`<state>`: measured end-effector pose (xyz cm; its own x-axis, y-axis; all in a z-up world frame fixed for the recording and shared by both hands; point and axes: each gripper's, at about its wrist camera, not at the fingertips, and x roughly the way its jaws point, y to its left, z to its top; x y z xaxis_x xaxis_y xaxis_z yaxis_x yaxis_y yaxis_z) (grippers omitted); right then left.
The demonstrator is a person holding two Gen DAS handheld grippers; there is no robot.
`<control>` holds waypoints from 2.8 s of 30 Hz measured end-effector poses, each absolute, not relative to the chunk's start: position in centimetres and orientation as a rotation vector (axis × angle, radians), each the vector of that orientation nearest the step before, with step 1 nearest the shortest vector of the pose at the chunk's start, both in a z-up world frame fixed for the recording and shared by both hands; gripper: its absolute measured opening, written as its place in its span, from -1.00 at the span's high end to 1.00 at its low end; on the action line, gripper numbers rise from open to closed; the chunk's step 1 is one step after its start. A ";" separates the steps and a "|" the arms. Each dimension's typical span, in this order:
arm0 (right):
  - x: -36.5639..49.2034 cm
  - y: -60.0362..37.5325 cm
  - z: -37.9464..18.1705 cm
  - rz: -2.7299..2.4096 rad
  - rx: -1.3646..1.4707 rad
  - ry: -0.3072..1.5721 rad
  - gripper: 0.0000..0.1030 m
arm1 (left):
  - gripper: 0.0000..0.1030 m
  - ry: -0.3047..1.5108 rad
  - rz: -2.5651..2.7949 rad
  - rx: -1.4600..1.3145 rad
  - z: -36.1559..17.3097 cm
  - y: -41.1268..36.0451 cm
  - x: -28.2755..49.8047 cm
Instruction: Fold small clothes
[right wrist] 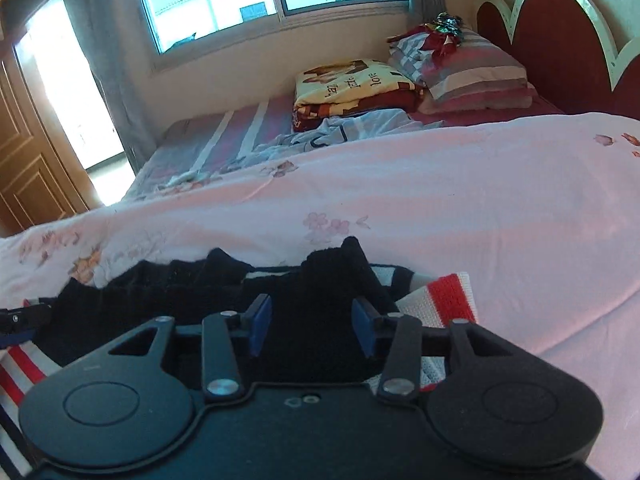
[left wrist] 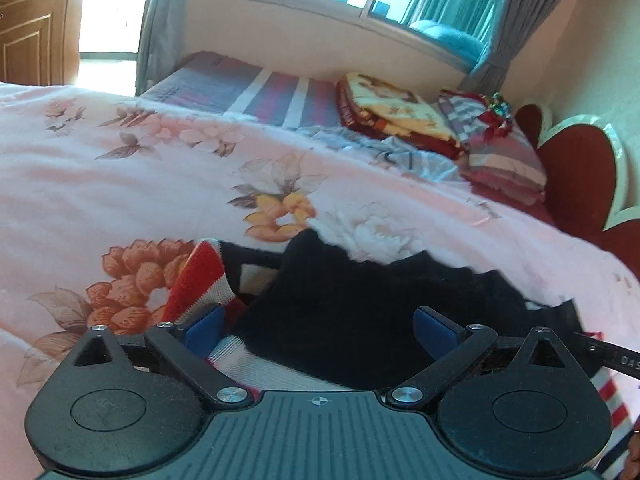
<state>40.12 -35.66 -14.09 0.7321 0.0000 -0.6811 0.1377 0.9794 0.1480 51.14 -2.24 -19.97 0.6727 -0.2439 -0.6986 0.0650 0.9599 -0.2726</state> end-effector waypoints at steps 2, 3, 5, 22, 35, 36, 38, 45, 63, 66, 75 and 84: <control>40.1 -35.9 -15.3 -0.108 0.104 0.758 0.41 | -0.84 0.796 -0.165 -0.200 -20.4 -1.7 50.9; 39.9 -36.1 -15.5 -0.127 0.074 0.740 0.61 | -0.77 0.793 -0.165 -0.190 -20.4 -1.6 50.7; 39.7 -37.1 -15.3 -0.153 0.112 0.734 0.66 | -0.71 0.786 -0.165 -0.169 -20.3 -1.7 50.3; 33.4 -25.4 -14.4 0.084 -0.118 0.763 0.29 | -0.70 0.711 -0.208 0.008 -19.0 -3.0 40.6; 29.7 -30.3 -13.5 -0.018 0.022 0.755 0.27 | -0.70 0.699 -0.153 -0.098 -16.5 1.7 38.1; 29.6 -29.9 -13.3 -0.004 0.046 0.752 0.26 | -0.70 0.704 -0.189 -0.093 -16.2 0.8 37.8; 29.4 -28.9 -13.1 0.017 0.074 0.761 0.26 | -0.70 0.732 -0.252 -0.078 -15.8 -1.6 37.7; 28.0 -25.0 -14.0 0.061 -0.041 0.775 0.21 | -0.70 0.753 -0.281 0.050 -18.7 -5.0 35.6; 22.5 -31.9 -13.4 -0.066 0.018 0.753 -0.01 | -0.70 0.718 -0.187 0.051 -16.8 -2.5 31.5; 22.4 -30.9 -12.6 -0.033 0.059 0.733 -0.02 | -0.70 0.747 -0.161 0.040 -17.5 -1.9 31.7; 23.7 -29.7 -15.5 -0.069 0.025 0.818 -0.04 | -0.76 0.757 -0.156 0.047 -18.6 -1.9 31.6; 22.5 -30.1 -15.2 -0.090 0.009 0.829 -0.05 | -0.76 0.784 -0.158 -0.006 -18.1 -1.2 31.1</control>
<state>22.48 -30.07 -15.15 0.6721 -0.0764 -0.7365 0.0834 0.9961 -0.0271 31.11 -1.19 -18.14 0.6970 -0.1440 -0.7025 0.1397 0.9881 -0.0639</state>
